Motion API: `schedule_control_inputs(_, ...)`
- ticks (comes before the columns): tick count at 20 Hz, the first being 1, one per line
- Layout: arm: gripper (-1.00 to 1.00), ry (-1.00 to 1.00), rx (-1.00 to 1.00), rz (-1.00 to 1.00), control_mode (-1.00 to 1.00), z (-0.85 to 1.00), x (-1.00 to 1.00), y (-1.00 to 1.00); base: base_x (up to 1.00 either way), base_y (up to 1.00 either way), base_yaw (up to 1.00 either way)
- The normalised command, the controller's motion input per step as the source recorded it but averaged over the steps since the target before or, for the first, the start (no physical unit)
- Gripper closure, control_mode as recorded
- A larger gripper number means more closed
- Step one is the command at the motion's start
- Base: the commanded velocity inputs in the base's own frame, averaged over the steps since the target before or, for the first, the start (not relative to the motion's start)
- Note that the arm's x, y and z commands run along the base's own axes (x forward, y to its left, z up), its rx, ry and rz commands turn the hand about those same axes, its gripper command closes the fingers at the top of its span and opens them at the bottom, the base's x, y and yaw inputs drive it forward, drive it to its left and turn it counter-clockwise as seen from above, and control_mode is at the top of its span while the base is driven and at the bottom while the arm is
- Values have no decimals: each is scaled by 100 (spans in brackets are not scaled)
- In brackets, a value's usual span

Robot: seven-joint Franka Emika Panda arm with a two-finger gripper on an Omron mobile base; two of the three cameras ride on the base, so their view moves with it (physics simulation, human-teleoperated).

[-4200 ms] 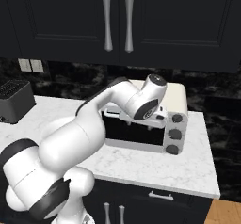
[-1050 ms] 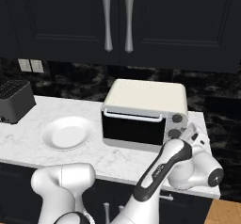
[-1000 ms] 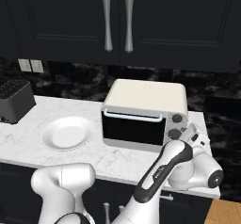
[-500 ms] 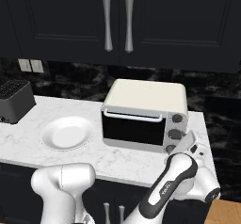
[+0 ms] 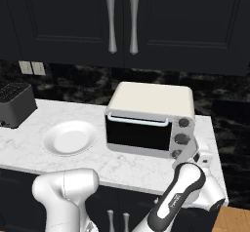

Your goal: Pick up the kebab skewer and baguette bread, and place them inside the toaster oven. Close the toaster oven door and start by setting the timer.

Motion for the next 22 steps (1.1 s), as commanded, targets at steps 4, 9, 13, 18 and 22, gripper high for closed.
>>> schedule_control_inputs(4, -100, -2, -13, 0, -100, 0, 11, 0, 0, 0, 0)
schedule_control_inputs(9, -100, 0, -4, 0, -100, -2, 9, 1, 0, 0, 0)
schedule_control_inputs(13, -100, 0, 0, -1, -100, -14, 24, 2, 0, 0, 0)
schedule_control_inputs(18, -100, 0, 0, -5, -100, -33, 22, 13, 0, 0, 0)
schedule_control_inputs(22, -100, 0, 0, -6, -100, -26, 34, 3, 0, 0, 0)
